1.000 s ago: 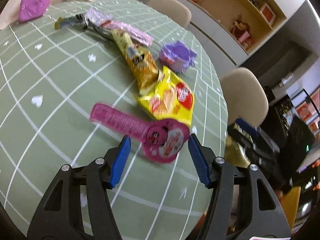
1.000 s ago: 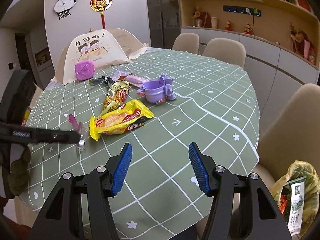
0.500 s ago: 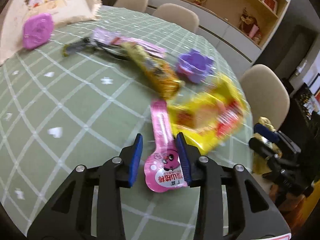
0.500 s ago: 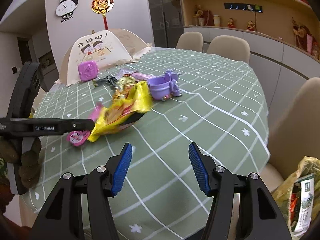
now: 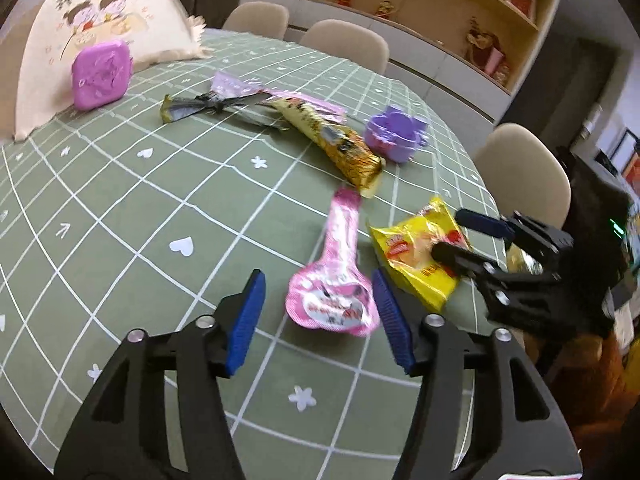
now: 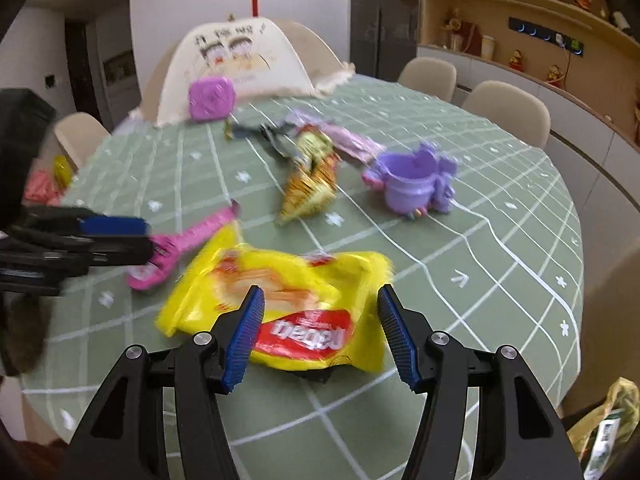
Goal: Collect trash
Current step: 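Grasp the pink lollipop wrapper with the left gripper while the right approaches the yellow wafer pack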
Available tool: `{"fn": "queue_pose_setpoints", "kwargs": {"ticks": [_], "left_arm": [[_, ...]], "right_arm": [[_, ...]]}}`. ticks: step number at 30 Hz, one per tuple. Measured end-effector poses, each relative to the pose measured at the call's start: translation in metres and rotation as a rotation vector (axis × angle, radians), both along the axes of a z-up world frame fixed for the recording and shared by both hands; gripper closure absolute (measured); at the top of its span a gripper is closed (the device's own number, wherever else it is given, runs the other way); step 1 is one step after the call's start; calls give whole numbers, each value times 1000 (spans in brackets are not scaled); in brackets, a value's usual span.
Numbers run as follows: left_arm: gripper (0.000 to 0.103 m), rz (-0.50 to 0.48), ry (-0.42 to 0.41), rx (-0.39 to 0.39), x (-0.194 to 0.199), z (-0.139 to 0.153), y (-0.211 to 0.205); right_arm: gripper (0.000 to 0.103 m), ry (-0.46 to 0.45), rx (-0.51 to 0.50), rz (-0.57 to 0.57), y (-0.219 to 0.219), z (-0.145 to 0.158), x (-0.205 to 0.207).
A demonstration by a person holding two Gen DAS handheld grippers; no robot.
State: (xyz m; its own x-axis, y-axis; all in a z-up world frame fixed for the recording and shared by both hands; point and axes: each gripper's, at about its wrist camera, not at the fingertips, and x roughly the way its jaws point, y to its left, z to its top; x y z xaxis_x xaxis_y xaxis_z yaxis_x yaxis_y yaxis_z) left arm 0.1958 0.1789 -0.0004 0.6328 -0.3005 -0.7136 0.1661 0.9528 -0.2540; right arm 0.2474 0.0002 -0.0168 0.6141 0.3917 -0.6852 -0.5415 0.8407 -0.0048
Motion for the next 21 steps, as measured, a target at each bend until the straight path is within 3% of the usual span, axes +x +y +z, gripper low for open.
{"fn": "queue_pose_setpoints", "kwargs": {"ticks": [5,8,12,18,21], "left_arm": [[47,-50,-23,71,-1,0,-18],[47,-38,-13,99,4,-2,-22],[50,-7,39,101,12,-9,-18],[54,-16,13,111,6,-8,-18],[54,21,-11,72,6,-5,-13]], "right_arm": [[47,72,91,-75,-29,-8,12],[47,67,82,-77,-33,-10,9],[47,33,36,-65,-30,-12,2],[46,44,68,-72,-35,-12,2],[47,71,63,-57,-34,-8,3]]}}
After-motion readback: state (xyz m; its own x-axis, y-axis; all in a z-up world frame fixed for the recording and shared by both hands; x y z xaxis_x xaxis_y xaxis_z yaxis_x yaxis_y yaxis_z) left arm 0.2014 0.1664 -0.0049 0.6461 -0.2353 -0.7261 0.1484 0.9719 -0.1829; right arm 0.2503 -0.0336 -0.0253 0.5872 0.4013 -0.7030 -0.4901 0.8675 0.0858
